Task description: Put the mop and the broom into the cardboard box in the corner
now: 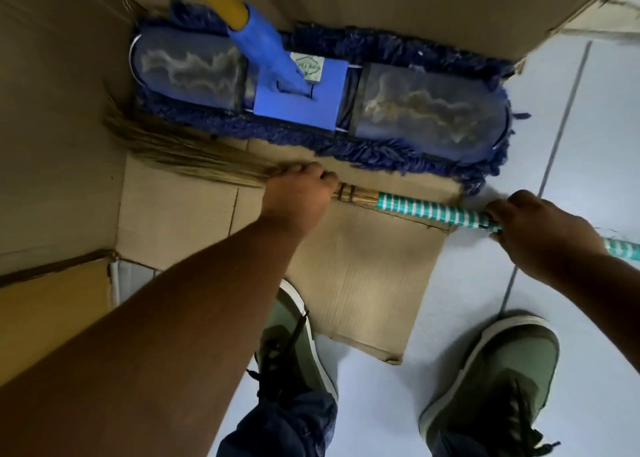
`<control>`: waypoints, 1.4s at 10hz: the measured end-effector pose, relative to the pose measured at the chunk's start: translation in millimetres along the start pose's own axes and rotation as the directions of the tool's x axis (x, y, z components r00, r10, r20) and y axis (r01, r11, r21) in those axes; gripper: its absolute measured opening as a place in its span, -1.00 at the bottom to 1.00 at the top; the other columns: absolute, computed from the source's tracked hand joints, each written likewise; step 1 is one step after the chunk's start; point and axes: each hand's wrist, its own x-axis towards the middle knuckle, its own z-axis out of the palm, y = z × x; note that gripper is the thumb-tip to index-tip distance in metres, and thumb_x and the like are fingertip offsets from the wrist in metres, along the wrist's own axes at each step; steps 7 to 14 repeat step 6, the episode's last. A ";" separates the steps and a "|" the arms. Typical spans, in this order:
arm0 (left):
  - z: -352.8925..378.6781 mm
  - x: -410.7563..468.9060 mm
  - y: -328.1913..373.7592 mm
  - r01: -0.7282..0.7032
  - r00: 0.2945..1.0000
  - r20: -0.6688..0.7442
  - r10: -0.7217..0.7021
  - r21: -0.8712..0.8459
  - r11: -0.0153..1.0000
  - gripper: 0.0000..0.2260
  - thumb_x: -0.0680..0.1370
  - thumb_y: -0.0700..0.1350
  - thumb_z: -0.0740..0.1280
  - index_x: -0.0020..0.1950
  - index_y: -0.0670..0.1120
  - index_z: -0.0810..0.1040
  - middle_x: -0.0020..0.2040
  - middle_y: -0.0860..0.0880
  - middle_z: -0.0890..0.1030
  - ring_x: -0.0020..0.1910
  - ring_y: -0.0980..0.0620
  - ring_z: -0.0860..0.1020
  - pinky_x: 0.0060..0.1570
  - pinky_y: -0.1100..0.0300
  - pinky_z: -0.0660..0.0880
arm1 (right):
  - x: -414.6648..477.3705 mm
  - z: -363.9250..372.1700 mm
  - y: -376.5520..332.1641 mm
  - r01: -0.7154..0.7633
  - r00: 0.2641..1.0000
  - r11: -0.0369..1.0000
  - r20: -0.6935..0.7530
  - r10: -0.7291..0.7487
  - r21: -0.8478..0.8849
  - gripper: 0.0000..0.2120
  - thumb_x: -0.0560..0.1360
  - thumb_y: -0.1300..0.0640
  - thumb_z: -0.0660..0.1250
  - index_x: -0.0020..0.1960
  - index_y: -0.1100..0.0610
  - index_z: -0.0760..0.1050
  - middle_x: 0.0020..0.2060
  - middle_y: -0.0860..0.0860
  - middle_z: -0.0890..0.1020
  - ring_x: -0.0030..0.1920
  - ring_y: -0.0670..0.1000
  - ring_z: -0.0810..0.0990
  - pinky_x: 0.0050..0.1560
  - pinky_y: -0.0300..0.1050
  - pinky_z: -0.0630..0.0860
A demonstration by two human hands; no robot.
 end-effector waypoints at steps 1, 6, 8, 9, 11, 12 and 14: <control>6.4 2.9 1.5 0.004 1.000 -0.025 -0.004 0.017 1.000 -0.75 0.32 -0.19 0.36 -0.02 -0.07 0.62 -0.13 -0.12 0.63 -0.17 -0.20 0.61 -0.25 -0.01 0.56 | 7.0 4.6 -2.1 -0.043 0.999 0.999 -0.016 0.043 0.024 -0.70 0.49 0.06 0.32 0.20 0.09 0.47 -0.04 0.14 0.47 -0.03 0.27 0.55 -0.22 0.06 0.53; -55.5 -37.2 -1.8 -0.049 0.998 -0.035 0.047 -0.057 0.997 -0.44 0.62 0.02 0.11 0.55 -0.15 0.03 0.55 -0.16 0.19 0.53 -0.18 0.10 0.51 -0.08 0.01 | -38.8 -65.1 -30.4 0.031 0.997 0.998 -0.068 -0.027 0.048 -0.42 0.49 -0.04 0.32 0.42 0.14 0.26 0.33 0.14 0.42 0.33 0.19 0.38 0.28 0.14 0.40; -55.5 -37.2 -1.8 -0.049 0.998 -0.035 0.047 -0.057 0.997 -0.44 0.62 0.02 0.11 0.55 -0.15 0.03 0.55 -0.16 0.19 0.53 -0.18 0.10 0.51 -0.08 0.01 | -38.8 -65.1 -30.4 0.031 0.997 0.998 -0.068 -0.027 0.048 -0.42 0.49 -0.04 0.32 0.42 0.14 0.26 0.33 0.14 0.42 0.33 0.19 0.38 0.28 0.14 0.40; -55.5 -37.2 -1.8 -0.049 0.998 -0.035 0.047 -0.057 0.997 -0.44 0.62 0.02 0.11 0.55 -0.15 0.03 0.55 -0.16 0.19 0.53 -0.18 0.10 0.51 -0.08 0.01 | -38.8 -65.1 -30.4 0.031 0.997 0.998 -0.068 -0.027 0.048 -0.42 0.49 -0.04 0.32 0.42 0.14 0.26 0.33 0.14 0.42 0.33 0.19 0.38 0.28 0.14 0.40; -55.5 -37.2 -1.8 -0.049 0.998 -0.035 0.047 -0.057 0.997 -0.44 0.62 0.02 0.11 0.55 -0.15 0.03 0.55 -0.16 0.19 0.53 -0.18 0.10 0.51 -0.08 0.01 | -38.8 -65.1 -30.4 0.031 0.997 0.998 -0.068 -0.027 0.048 -0.42 0.49 -0.04 0.32 0.42 0.14 0.26 0.33 0.14 0.42 0.33 0.19 0.38 0.28 0.14 0.40; -55.5 -37.2 -1.8 -0.049 0.998 -0.035 0.047 -0.057 0.997 -0.44 0.62 0.02 0.11 0.55 -0.15 0.03 0.55 -0.16 0.19 0.53 -0.18 0.10 0.51 -0.08 0.01 | -38.8 -65.1 -30.4 0.031 0.997 0.998 -0.068 -0.027 0.048 -0.42 0.49 -0.04 0.32 0.42 0.14 0.26 0.33 0.14 0.42 0.33 0.19 0.38 0.28 0.14 0.40; -55.5 -37.2 -1.8 -0.049 0.998 -0.035 0.047 -0.057 0.997 -0.44 0.62 0.02 0.11 0.55 -0.15 0.03 0.55 -0.16 0.19 0.53 -0.18 0.10 0.51 -0.08 0.01 | -38.8 -65.1 -30.4 0.031 0.997 0.998 -0.068 -0.027 0.048 -0.42 0.49 -0.04 0.32 0.42 0.14 0.26 0.33 0.14 0.42 0.33 0.19 0.38 0.28 0.14 0.40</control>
